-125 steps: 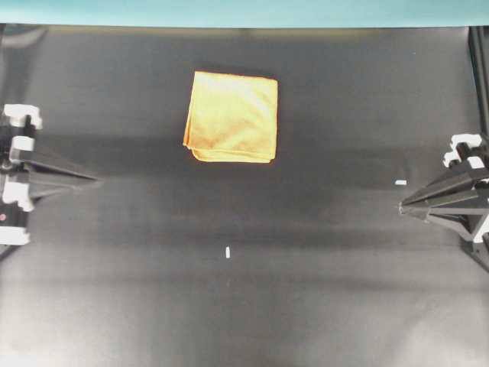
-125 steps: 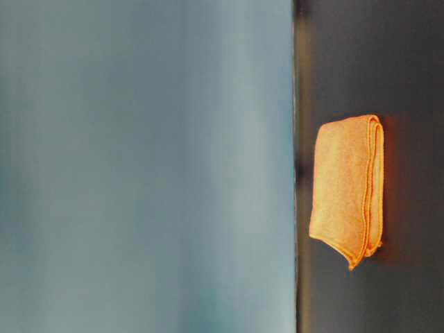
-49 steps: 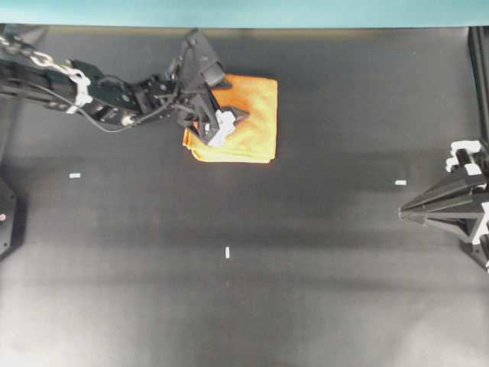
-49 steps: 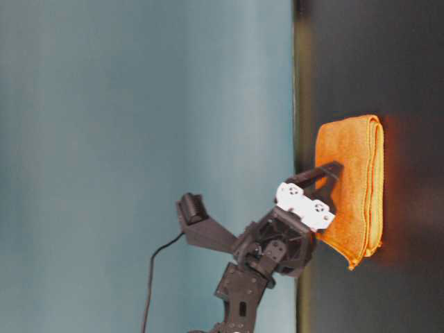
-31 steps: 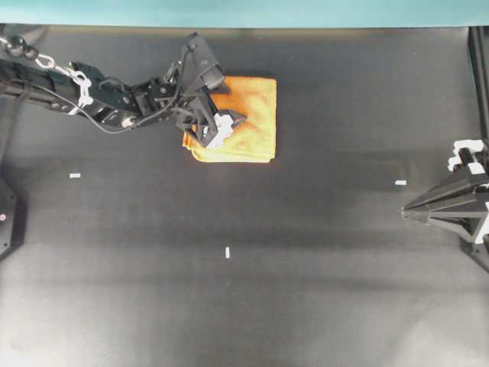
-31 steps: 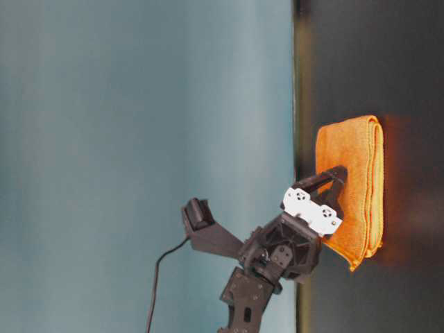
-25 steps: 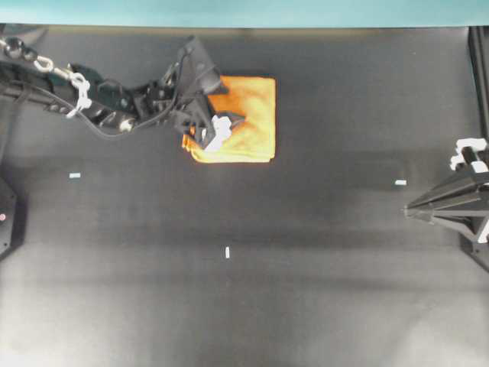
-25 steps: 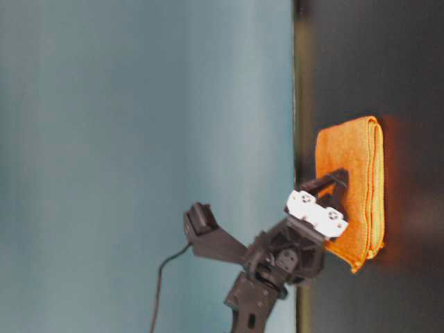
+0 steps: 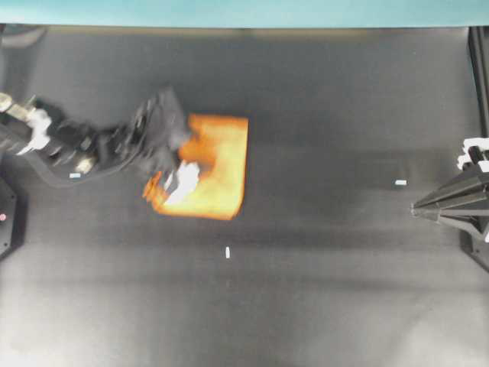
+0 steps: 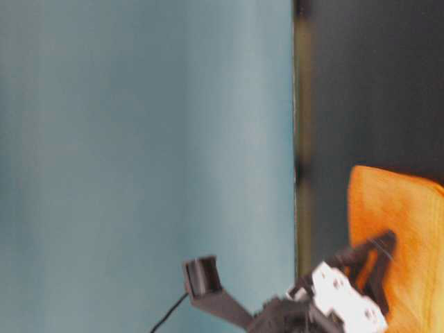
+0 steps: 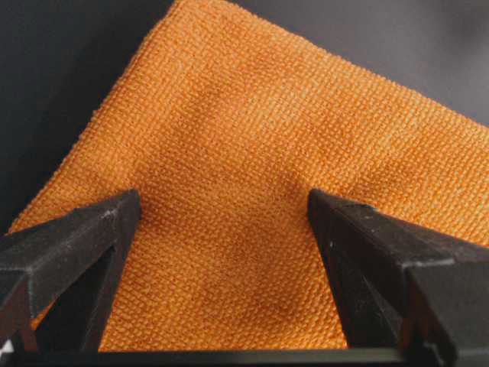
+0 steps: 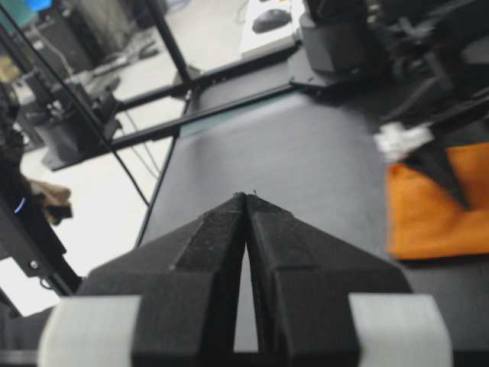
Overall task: Push an orange cloth with the left arm to wipe the desk.
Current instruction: 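Drag the cloth with the left gripper toward the near-left table corner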
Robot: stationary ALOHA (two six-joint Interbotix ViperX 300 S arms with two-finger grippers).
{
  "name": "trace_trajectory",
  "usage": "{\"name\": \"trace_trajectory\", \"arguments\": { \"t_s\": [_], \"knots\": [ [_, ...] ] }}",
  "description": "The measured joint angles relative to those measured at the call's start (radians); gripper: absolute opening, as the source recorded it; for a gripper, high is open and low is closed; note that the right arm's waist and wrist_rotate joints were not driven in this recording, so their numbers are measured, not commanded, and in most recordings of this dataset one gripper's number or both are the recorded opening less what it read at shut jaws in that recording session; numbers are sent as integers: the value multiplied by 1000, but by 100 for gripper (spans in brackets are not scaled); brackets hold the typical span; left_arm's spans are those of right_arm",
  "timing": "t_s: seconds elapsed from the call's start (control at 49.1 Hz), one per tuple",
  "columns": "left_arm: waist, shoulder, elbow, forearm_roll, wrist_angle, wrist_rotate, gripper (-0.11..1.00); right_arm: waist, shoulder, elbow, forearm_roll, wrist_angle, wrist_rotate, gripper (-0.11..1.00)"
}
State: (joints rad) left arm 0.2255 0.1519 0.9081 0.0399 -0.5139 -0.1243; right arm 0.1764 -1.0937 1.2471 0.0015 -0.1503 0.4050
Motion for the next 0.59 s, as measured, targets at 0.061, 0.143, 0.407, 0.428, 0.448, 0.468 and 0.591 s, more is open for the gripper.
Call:
{"name": "trace_trajectory", "arguments": {
  "t_s": [0.061,0.143,0.407,0.428,0.448,0.468,0.591],
  "knots": [
    [-40,-21,28,0,0,0,87,2,0,2,0,0,-2,1],
    [-92,-46,61,0,2,-3,87,2,-2,2,0,0,0,1],
    [-273,-87,149,0,2,-48,87,0,-8,2,0,2,0,1],
    [-287,-87,150,2,2,-54,87,2,-8,2,0,2,0,1],
    [-302,-89,152,0,2,-58,87,2,-9,2,0,0,0,1],
    [-318,-89,153,2,3,-63,87,2,-9,2,0,2,-2,1],
    [-422,-89,150,2,3,-94,87,2,-11,2,0,2,-2,1]
  ]
}}
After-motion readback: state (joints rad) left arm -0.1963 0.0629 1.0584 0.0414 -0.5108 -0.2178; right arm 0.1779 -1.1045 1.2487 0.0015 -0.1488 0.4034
